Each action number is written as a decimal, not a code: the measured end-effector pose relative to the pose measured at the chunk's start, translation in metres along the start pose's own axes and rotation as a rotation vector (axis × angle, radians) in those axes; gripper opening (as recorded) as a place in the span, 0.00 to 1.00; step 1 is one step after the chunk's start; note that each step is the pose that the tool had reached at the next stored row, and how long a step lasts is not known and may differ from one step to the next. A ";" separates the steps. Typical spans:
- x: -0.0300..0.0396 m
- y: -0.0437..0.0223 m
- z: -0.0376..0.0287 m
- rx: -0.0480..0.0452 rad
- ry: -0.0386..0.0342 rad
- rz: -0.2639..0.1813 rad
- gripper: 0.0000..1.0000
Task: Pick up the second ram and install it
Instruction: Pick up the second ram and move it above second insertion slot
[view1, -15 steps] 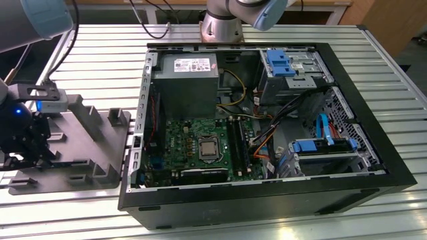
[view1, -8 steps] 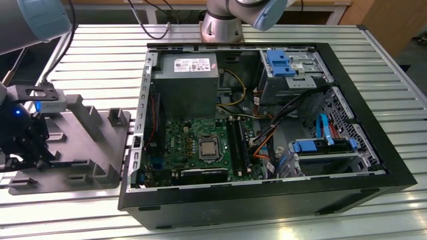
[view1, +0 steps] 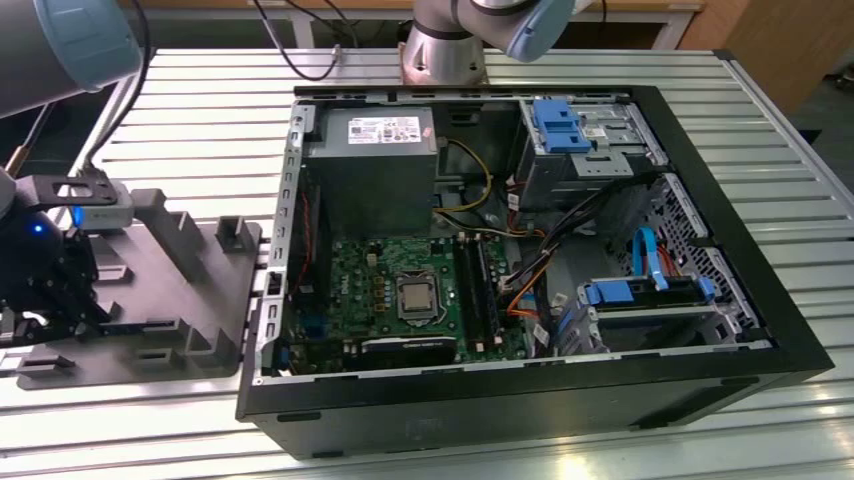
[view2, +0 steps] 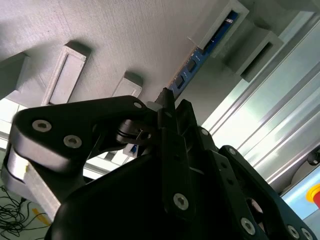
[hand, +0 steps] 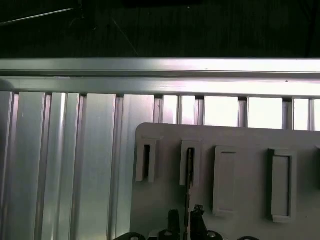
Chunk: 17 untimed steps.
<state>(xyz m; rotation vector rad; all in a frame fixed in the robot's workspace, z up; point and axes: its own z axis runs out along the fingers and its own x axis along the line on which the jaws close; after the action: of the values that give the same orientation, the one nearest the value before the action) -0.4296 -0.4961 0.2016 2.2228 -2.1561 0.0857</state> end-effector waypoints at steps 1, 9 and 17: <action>0.0000 0.0000 0.0004 -0.0001 0.0001 -0.001 0.24; -0.0002 -0.0002 0.0014 -0.0082 -0.0008 -0.002 0.24; -0.0002 -0.0003 0.0022 -0.0089 -0.0005 -0.001 0.24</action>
<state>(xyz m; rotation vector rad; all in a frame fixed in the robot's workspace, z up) -0.4293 -0.4961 0.1995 2.2195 -2.1510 0.0754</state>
